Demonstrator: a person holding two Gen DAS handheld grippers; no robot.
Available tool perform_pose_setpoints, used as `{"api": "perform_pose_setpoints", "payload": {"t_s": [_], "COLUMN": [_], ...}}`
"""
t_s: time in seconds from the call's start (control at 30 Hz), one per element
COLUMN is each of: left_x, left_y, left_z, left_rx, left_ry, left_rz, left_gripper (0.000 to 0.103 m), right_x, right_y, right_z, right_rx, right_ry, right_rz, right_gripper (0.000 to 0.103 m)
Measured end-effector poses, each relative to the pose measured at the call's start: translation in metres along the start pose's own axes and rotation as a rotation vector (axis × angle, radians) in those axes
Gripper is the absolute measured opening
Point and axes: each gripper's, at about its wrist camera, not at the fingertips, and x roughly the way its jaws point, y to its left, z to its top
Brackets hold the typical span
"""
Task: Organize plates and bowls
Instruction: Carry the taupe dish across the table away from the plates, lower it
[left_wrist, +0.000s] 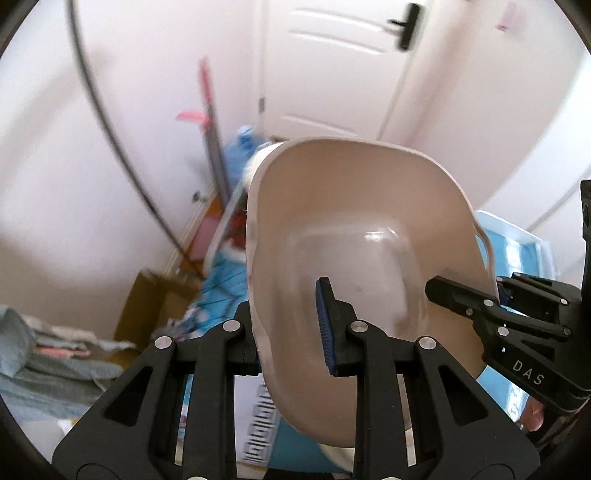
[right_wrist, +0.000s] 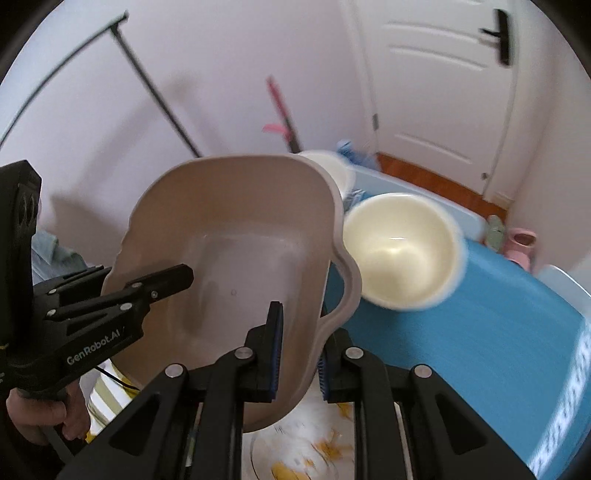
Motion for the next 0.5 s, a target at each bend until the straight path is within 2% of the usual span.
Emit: {"api": "perform_pose_setpoints", "payload": {"t_s": [0.23, 0.37, 0.5], "left_x": [-0.031, -0.033, -0.029], "left_y": [-0.108, -0.169, -0.227], "left_z": [-0.013, -0.033, -0.059], "left_rx": [0.137, 0.202, 0.250], "left_ry": [-0.034, -0.009, 0.033], "left_rz": [-0.099, -0.165, -0.228], "left_gripper": [0.020, 0.020, 0.020], "right_x": [-0.097, -0.147, -0.180], "right_y": [-0.061, -0.099, -0.137], "right_z": [-0.050, -0.092, -0.129], "right_rx": [0.104, 0.169, 0.231], "right_ry": [-0.092, -0.122, -0.127], "right_rz": [-0.098, -0.167, -0.218], "right_gripper": [0.015, 0.015, 0.015]}}
